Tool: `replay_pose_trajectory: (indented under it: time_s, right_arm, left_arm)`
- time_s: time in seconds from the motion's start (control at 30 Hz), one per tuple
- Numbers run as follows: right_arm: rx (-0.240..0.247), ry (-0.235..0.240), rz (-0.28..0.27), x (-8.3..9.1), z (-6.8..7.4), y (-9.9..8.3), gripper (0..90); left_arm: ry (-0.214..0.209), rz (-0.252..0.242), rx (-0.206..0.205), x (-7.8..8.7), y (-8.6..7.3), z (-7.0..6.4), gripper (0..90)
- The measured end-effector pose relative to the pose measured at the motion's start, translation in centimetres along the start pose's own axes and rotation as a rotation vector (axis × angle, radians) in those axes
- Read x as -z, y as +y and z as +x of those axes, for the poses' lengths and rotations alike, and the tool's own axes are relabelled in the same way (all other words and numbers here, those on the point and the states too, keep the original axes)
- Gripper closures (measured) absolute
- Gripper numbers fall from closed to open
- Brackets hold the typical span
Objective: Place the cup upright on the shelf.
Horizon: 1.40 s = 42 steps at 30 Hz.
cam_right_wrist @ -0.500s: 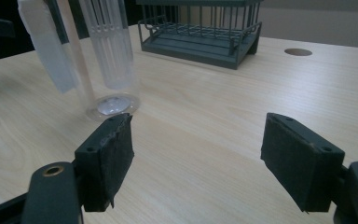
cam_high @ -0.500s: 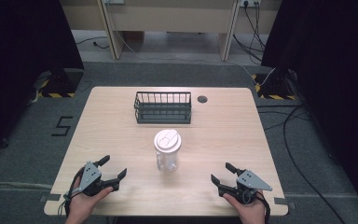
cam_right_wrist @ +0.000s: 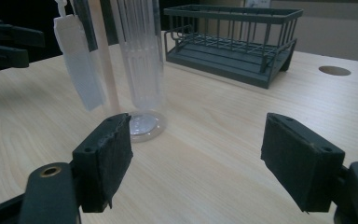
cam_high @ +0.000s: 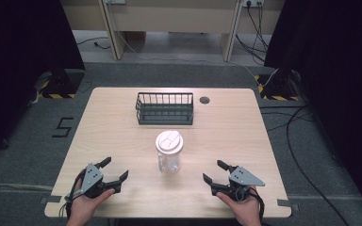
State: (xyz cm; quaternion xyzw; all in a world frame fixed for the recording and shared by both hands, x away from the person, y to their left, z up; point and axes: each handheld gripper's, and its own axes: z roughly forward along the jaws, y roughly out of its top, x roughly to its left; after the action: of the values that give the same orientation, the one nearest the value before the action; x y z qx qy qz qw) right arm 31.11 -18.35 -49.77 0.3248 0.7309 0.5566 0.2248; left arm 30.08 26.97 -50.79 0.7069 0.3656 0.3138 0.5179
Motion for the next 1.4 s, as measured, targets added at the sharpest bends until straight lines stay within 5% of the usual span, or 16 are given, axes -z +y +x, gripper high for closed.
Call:
replay_pose_trajectory:
  time_s: [1.4]
  right_arm:
    - [0.053, 0.124, 0.015, -8.4, 3.1, 2.6, 21.3]
  left_arm:
    - [-0.006, -0.003, 0.011, -0.1, 0.0, -0.2, 16.9]
